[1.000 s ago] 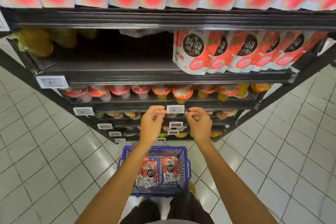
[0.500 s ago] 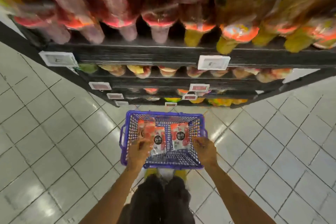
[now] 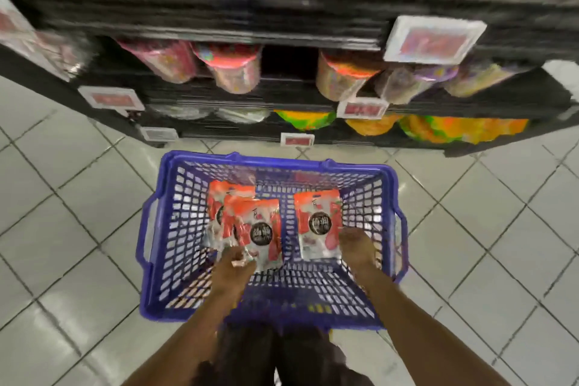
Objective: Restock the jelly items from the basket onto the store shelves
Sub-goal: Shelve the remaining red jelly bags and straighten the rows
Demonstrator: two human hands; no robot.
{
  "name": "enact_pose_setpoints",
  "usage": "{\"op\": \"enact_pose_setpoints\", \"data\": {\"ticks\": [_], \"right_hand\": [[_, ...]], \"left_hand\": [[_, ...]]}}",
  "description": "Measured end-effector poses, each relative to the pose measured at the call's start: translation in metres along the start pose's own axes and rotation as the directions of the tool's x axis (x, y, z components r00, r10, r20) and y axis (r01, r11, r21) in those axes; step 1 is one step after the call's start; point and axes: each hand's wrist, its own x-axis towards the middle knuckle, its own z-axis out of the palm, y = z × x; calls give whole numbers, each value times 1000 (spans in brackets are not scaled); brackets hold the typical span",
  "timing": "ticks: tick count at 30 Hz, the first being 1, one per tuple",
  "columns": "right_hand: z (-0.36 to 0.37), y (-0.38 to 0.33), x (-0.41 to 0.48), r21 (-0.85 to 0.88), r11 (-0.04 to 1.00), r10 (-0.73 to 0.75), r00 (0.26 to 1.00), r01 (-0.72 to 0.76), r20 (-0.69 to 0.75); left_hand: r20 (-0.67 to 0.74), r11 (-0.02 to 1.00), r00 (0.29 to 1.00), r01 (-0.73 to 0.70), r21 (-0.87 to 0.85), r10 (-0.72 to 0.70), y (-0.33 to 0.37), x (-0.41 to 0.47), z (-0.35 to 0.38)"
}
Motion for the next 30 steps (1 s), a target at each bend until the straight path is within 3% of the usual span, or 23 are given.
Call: {"op": "enact_pose_setpoints", "data": {"ticks": [8, 11, 13, 17, 19, 21, 23, 28, 30], "right_hand": [[82, 35, 98, -113, 992, 44, 999, -46, -17], [101, 47, 104, -359, 933, -11, 991, -36, -130], [104, 48, 101, -443, 895, 5, 996, -44, -89], [84, 50, 90, -193, 956, 240, 967, -222, 80], [69, 47, 72, -130, 959, 268, 956, -253, 121], [54, 38, 46, -63, 975, 220, 967, -213, 130], [32, 26, 10, 150, 977, 130, 980, -153, 153], [-46, -34, -109, 529, 847, -9, 991, -64, 134], [-85, -68, -159, 584, 811, -50, 992, -28, 118]], "left_hand": [[-80, 968, 991, 119, 223, -103, -27, 105, 61], [-54, 923, 998, 52, 382, -34, -36, 118, 67], [-52, 921, 996, 88, 380, -74, -35, 117, 69], [2, 939, 1000, 24, 344, -26, -28, 95, 59], [67, 960, 998, -24, 278, 5, -19, 73, 43], [117, 988, 993, -9, 155, -9, -2, 43, 22], [97, 999, 995, -27, 26, 25, 25, 5, -1], [32, 967, 995, -84, -240, 95, 111, -105, -65], [25, 943, 992, -110, -315, 124, 152, -151, -94]]}}
